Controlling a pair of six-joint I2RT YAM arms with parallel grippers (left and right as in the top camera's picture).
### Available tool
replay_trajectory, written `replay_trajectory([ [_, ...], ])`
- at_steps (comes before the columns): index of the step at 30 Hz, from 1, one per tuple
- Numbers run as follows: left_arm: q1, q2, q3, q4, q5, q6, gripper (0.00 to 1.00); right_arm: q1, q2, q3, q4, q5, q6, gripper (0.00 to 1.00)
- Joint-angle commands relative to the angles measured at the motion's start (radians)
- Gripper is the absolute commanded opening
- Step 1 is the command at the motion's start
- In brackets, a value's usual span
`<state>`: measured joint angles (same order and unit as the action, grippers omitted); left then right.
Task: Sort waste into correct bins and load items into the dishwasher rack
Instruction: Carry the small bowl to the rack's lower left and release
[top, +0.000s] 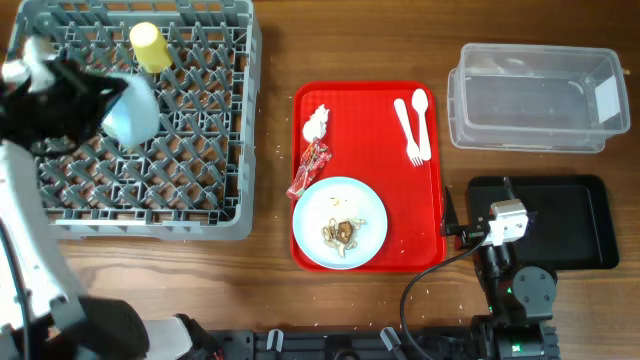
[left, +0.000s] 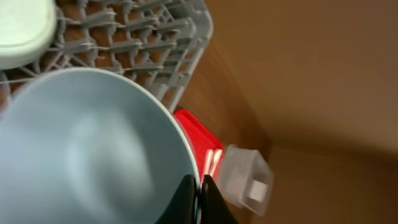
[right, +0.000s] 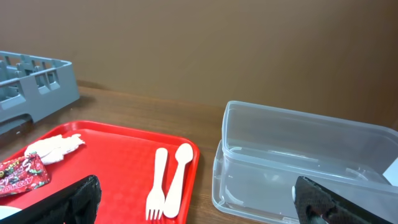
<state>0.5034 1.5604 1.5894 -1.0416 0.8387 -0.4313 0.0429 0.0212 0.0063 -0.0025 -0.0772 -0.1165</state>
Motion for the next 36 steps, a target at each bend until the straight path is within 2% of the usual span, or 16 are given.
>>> replay_trajectory([
  [1, 0.157, 0.043, -0.123, 0.009, 0.374, 0.156, 0.04, -0.004, -0.005, 0.000, 0.003, 0.011, 0.012, 1.00],
  [5, 0.294, 0.078, -0.311, 0.094, 0.543, 0.203, 0.04, -0.004, -0.005, 0.000, 0.003, 0.011, 0.012, 1.00],
  [10, 0.405, 0.138, -0.423, 0.177, 0.547, 0.219, 0.04, -0.004, -0.004, 0.000, 0.003, 0.011, 0.012, 1.00],
  [15, 0.416, 0.181, -0.443, 0.228, 0.612, 0.219, 0.04, -0.004, -0.005, 0.000, 0.003, 0.011, 0.012, 1.00],
  [18, 0.415, 0.181, -0.443, 0.243, 0.738, 0.205, 0.04, -0.004, -0.005, 0.000, 0.003, 0.011, 0.012, 1.00],
  [21, 0.413, 0.181, -0.443, 0.247, 0.738, 0.199, 0.04, -0.004, -0.004, 0.000, 0.003, 0.011, 0.012, 1.00],
  [24, 0.395, 0.183, -0.457, 0.251, 0.735, 0.268, 0.04, -0.004, -0.004, 0.000, 0.003, 0.011, 0.012, 1.00],
  [33, 0.397, 0.190, -0.465, 0.257, 0.460, 0.243, 0.04, -0.004, -0.005, 0.000, 0.003, 0.011, 0.012, 1.00],
  [36, 0.445, 0.190, -0.465, 0.256, 0.398, 0.235, 0.04, -0.004, -0.004, 0.000, 0.003, 0.011, 0.012, 1.00],
])
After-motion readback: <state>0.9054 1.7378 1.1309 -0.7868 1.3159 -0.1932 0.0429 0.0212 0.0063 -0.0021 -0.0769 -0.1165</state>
